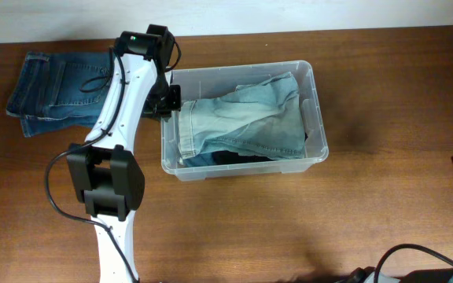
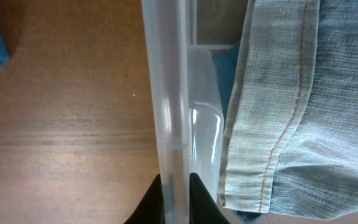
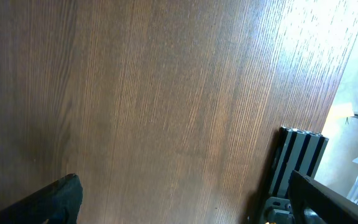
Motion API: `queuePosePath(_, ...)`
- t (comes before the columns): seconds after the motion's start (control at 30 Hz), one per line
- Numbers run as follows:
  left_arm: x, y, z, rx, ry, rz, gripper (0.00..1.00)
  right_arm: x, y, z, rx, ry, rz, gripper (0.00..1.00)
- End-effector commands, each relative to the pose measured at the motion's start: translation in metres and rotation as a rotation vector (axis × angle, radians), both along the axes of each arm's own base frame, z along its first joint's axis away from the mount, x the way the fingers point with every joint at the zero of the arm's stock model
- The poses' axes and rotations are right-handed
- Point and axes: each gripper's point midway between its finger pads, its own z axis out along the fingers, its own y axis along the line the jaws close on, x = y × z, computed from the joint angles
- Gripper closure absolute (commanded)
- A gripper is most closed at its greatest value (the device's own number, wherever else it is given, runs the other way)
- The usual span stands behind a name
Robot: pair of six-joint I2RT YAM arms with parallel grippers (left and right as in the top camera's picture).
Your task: Pack container
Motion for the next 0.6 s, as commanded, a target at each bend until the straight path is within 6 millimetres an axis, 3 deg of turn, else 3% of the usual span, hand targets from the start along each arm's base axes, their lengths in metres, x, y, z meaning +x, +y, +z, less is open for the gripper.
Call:
queuePosePath(0.0,0.003,0.008,0.003,0.029,-0.016,-0.079,0.99,-0.002,-0.001,-0.001,0.0,0.004,-0.012,0.02)
queuePosePath(0.47,0.008,-0.006,0.003,0.016,-0.047,-0.161,0.99,-0.002,-0.001,-0.001,0.0,0.004,-0.012,0.02)
queuePosePath(0.57,0.008,-0.009,0.003,0.015,-0.048,-0.165,0.93,-0.002,-0.001,-0.001,0.0,0.004,-0.012,0.02)
